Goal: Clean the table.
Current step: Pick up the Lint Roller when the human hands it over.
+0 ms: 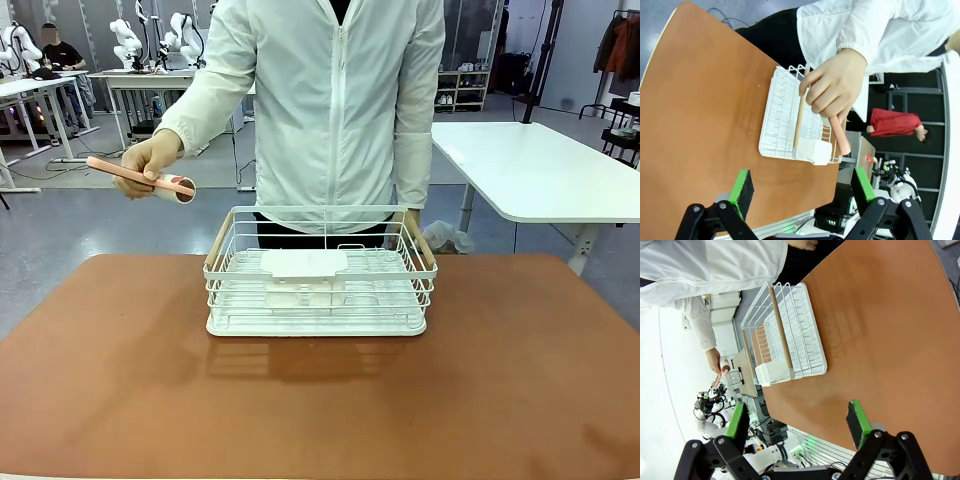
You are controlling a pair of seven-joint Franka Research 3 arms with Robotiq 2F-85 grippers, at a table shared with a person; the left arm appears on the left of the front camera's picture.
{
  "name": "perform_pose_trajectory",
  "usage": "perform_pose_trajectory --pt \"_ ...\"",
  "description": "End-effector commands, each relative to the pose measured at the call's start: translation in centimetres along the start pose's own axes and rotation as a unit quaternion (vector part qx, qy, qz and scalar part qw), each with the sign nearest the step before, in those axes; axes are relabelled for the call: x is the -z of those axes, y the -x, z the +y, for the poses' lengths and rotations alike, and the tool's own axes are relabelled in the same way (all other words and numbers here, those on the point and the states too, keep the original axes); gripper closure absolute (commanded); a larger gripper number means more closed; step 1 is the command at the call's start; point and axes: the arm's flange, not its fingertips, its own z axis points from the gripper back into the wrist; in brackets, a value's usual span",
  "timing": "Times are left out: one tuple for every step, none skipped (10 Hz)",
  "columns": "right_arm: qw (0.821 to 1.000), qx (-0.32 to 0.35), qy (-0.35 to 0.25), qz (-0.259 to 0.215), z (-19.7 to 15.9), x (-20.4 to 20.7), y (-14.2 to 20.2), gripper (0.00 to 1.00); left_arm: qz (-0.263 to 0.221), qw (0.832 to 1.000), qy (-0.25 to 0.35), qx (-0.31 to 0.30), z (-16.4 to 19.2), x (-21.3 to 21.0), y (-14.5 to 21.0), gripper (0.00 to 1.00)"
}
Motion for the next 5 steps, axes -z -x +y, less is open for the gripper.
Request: perform_pose_trajectory --pt "1.000 -0.001 0.001 -0.008 0.3 0.1 0.3 0.00 -0.010 0.997 -0.052 -0.052 -4.0 0.1 0.4 0.00" --pt "1.000 -0.001 0.001 -0.008 0.3 0.1 0.3 0.00 -0.021 0.993 -0.083 -0.078 -6.2 1.0 0.9 0.00" --pt "1.000 -0.001 0.001 -0.008 0.3 0.1 0.3 0.00 -0.035 0.991 -0.095 -0.084 -7.6 1.7 1.5 0.00" --pt "1.000 -0.001 0.001 -0.008 0.3 0.1 0.3 0.00 -0.047 0.991 -0.091 -0.086 -9.6 2.9 2.5 0.00" --pt "1.000 -0.001 0.001 -0.008 0.3 0.1 0.3 0.00 -0.063 0.989 -0.101 -0.090 -10.8 3.8 3.4 0.00"
